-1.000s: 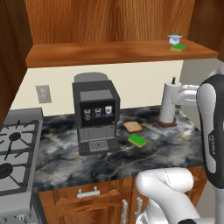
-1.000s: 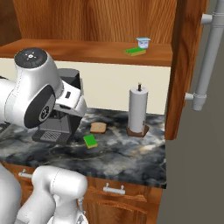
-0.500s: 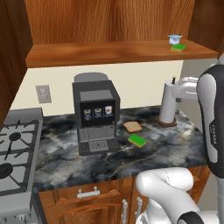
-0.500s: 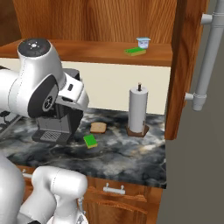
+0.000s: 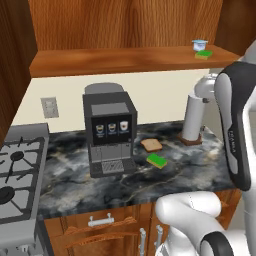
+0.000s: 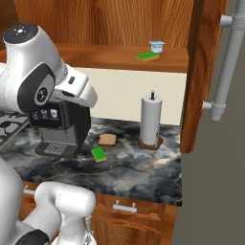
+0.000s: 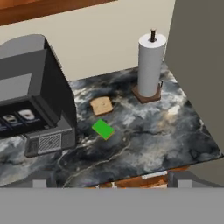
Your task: Pick the sponge and sponge from the cabinet and place them on the counter.
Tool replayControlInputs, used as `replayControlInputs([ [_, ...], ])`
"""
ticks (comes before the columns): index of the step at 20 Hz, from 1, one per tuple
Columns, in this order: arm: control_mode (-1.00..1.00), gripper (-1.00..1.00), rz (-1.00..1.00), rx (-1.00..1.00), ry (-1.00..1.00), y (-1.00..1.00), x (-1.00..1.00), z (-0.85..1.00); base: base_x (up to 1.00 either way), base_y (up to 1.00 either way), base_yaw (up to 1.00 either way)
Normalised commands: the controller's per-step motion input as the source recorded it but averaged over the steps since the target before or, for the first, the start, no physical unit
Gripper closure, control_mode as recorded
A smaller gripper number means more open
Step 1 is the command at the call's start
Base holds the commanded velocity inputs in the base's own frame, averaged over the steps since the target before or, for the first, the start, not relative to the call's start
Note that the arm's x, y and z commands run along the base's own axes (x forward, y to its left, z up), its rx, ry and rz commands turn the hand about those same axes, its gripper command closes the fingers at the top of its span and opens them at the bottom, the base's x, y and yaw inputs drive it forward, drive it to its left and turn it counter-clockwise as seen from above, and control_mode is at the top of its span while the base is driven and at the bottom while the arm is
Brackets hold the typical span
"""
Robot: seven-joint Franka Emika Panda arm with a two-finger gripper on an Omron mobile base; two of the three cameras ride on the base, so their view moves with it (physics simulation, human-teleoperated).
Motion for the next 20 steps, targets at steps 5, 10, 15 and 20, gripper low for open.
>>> replayControlInputs([
  [5, -1.0, -1.0, -0.16, -0.04, -0.04, -0.13, 0.26, 0.4, 0.0, 0.0, 0.0],
  [10, -1.0, -1.0, -0.12, -0.02, -0.05, -0.25, 0.25, 0.33, 0.0, 0.0, 0.0],
  [15, -1.0, -1.0, -0.09, 0.0, -0.04, -0.34, 0.17, 0.26, 0.0, 0.0, 0.0],
  [20, -1.0, -1.0, -0.07, 0.0, -0.02, -0.23, 0.33, 0.23, 0.0, 0.0, 0.0],
])
